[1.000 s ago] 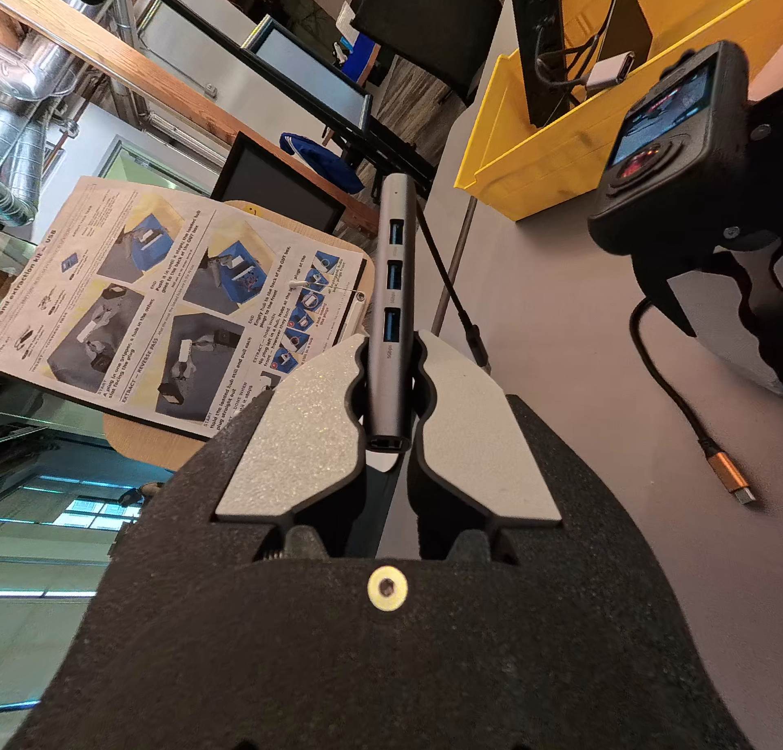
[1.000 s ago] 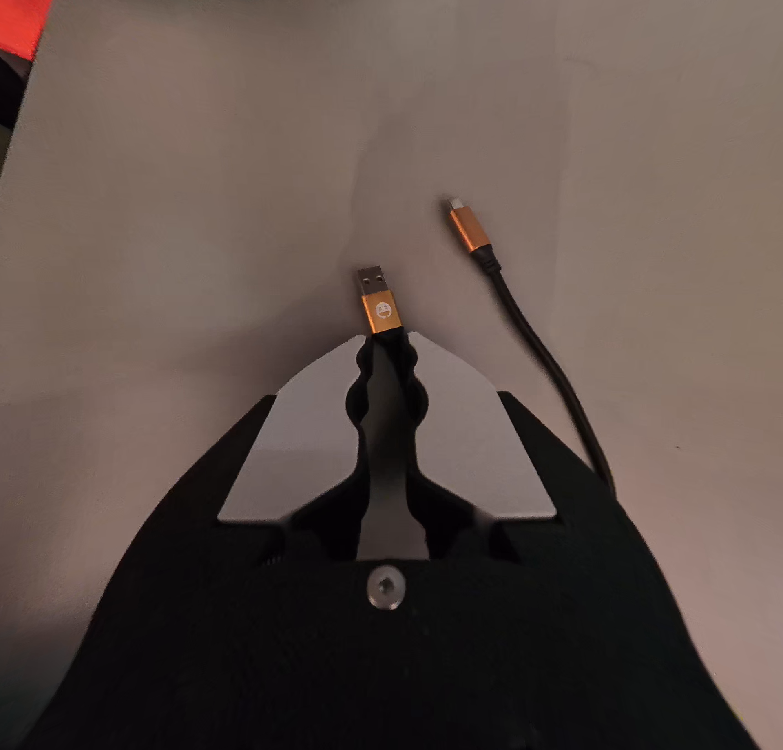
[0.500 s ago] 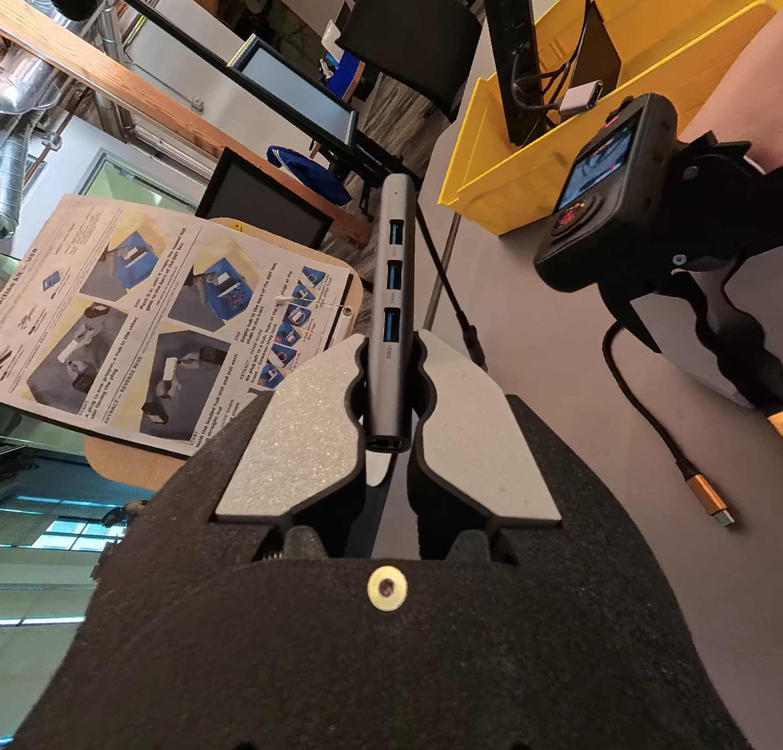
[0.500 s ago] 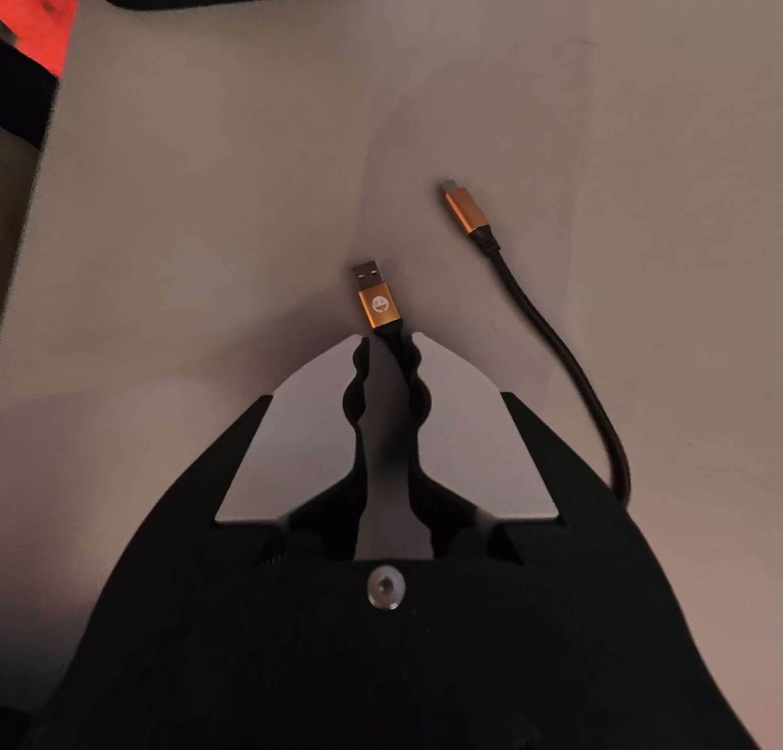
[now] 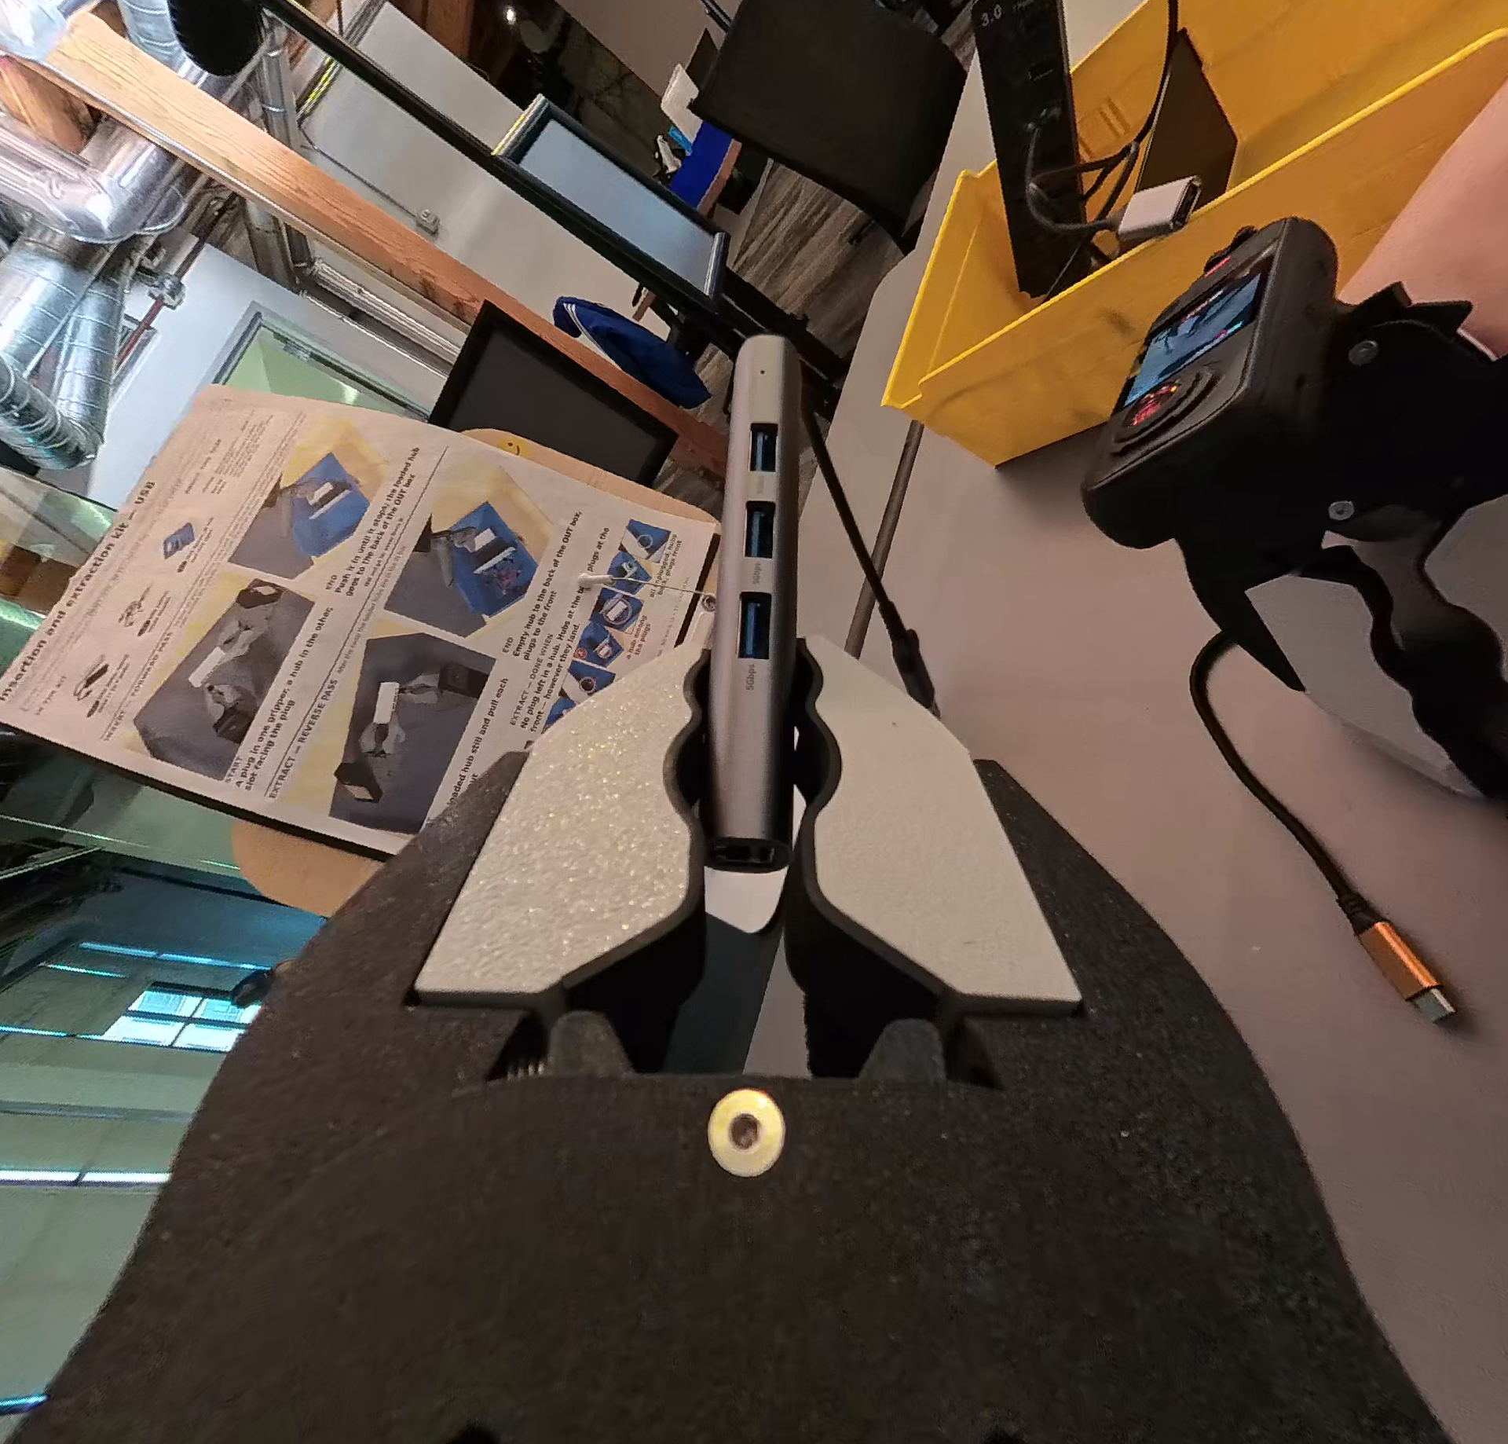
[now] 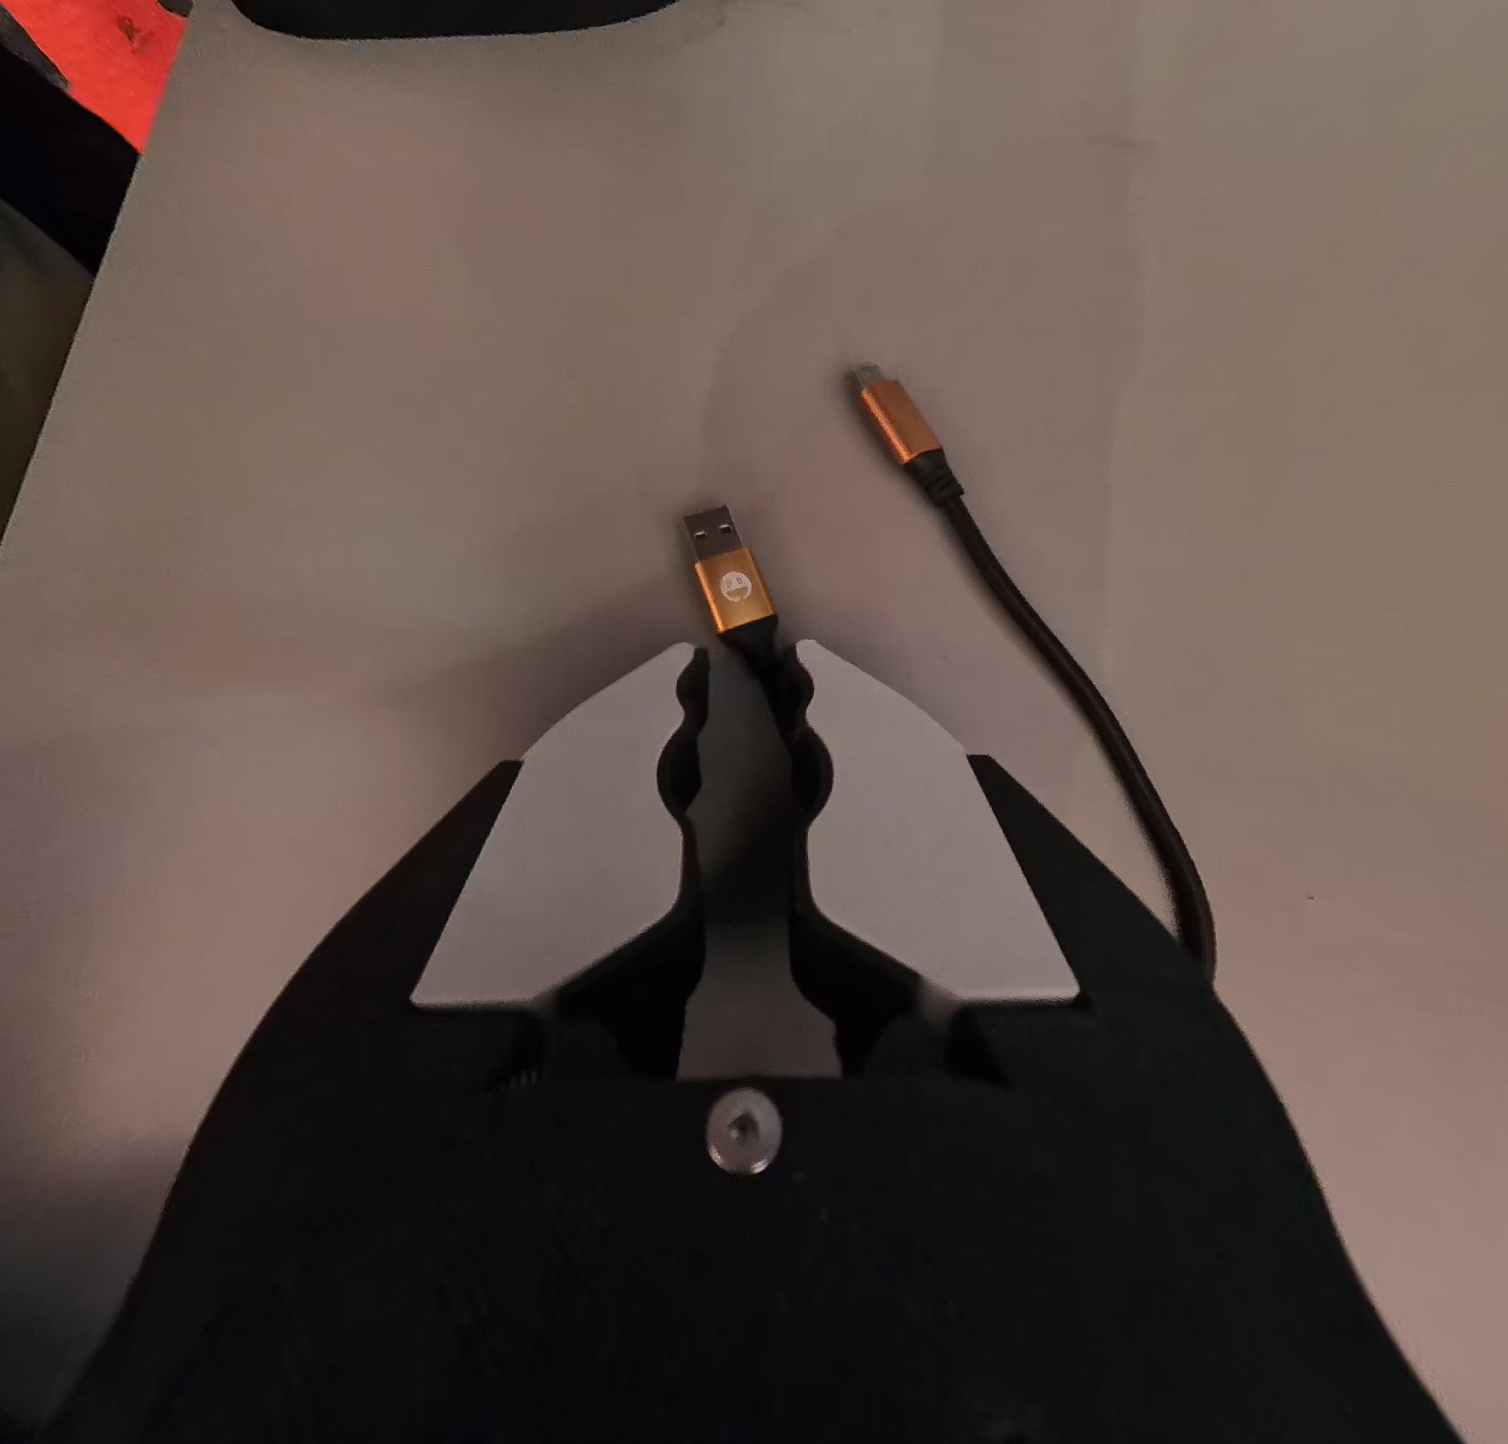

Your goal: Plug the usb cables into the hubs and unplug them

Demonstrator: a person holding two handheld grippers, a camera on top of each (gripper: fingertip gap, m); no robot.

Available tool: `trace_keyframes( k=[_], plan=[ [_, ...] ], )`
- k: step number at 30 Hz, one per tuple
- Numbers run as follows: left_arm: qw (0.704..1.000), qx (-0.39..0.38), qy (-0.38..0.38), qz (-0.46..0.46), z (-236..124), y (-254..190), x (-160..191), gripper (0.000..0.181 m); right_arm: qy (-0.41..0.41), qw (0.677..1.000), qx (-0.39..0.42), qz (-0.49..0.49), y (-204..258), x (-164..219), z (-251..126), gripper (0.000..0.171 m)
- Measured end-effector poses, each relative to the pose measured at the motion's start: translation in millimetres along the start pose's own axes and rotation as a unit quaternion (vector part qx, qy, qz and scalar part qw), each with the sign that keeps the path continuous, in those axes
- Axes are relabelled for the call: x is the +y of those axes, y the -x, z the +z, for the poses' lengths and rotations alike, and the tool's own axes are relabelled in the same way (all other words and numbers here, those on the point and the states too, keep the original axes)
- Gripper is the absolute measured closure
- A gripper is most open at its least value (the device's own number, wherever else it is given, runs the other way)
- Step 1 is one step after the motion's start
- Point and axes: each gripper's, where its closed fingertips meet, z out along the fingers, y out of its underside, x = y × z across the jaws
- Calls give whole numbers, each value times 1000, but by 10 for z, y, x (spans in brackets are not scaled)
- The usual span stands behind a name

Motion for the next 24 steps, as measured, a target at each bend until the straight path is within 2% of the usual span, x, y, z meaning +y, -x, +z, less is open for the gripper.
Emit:
trace_keyframes(
  k=[6,14,20,24],
  plan=[
    [1000,-7,5,-4,-3,62,72,165,4,1000,26,-14,-29,-24,45,160],
    [999,-19,25,-4,-10,134,205,165,-17,997,46,-57,55,-101,32,162],
    [999,-22,28,-3,-9,141,225,165,-35,976,171,-131,72,-447,-306,163],
    [999,-30,40,1,-7,166,290,165,-61,961,238,-126,-10,-640,-680,163]
  ],
)
